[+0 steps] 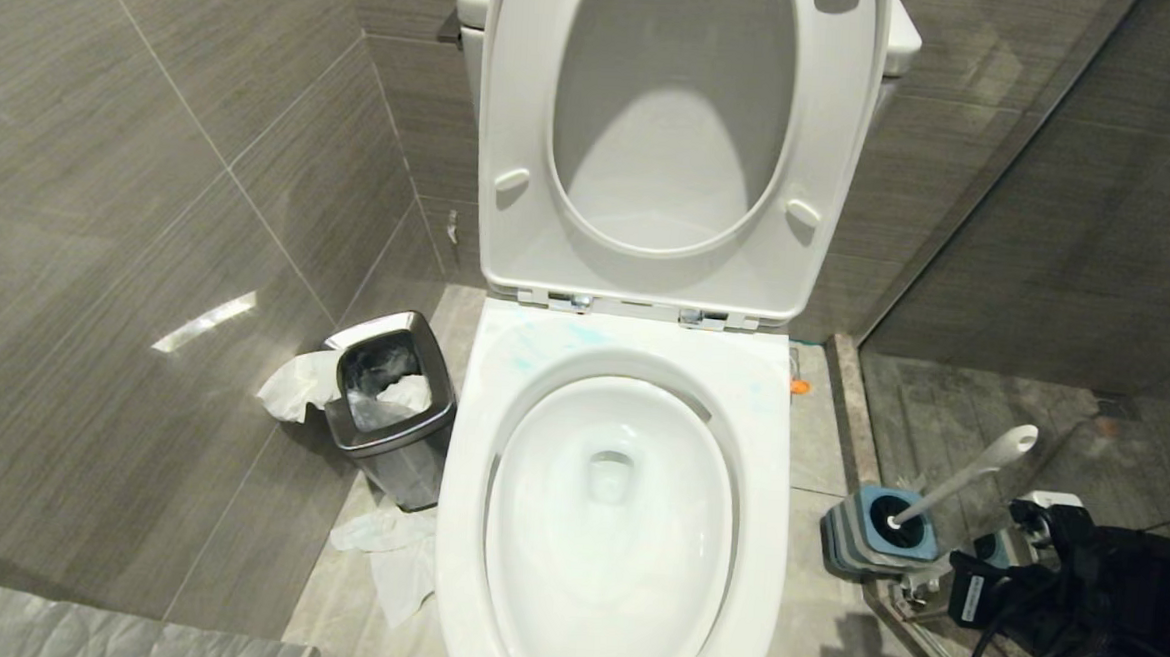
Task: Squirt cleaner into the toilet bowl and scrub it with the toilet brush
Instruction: Pour in the cleaning agent
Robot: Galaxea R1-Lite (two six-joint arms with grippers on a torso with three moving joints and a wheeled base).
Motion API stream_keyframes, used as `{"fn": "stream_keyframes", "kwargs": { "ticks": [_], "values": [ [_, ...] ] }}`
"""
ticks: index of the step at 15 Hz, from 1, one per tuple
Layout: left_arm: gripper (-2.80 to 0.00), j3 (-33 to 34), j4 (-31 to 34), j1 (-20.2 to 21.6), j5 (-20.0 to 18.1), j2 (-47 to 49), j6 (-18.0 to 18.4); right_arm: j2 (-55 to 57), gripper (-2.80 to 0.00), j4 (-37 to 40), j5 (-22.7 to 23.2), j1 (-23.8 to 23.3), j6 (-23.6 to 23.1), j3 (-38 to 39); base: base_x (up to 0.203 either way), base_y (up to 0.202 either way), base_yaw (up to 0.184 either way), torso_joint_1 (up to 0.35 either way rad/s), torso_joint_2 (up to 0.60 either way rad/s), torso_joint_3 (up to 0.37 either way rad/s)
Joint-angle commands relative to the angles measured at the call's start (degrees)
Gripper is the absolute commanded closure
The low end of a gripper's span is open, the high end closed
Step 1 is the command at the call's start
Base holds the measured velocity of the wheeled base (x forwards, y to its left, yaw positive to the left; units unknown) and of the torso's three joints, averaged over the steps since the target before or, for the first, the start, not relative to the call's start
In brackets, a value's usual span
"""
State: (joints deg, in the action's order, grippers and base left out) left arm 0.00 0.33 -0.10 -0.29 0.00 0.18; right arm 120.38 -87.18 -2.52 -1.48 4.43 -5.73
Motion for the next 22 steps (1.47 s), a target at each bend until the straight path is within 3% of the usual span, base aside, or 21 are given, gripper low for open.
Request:
{"fn": "stream_keyframes", "kwargs": {
  "ticks": [1, 15, 22],
  "values": [
    [0.00, 0.1, 0.0, 0.0, 0.0, 0.1, 0.0, 3.4, 0.00, -0.5, 0.1, -0.1, 0.0, -3.1, 0.000, 0.000, 0.000, 0.000, 0.00, 0.000],
    [0.00, 0.1, 0.0, 0.0, 0.0, 0.1, 0.0, 14.3, 0.00, -0.5, 4.2, -0.8, -1.0, -20.2, 0.000, 0.000, 0.000, 0.000, 0.00, 0.000],
    [0.00, 0.1, 0.0, 0.0, -0.1, 0.1, 0.0, 16.5, 0.00, -0.5, 4.4, -1.8, -2.7, -23.0, 0.000, 0.000, 0.000, 0.000, 0.00, 0.000]
  ]
}}
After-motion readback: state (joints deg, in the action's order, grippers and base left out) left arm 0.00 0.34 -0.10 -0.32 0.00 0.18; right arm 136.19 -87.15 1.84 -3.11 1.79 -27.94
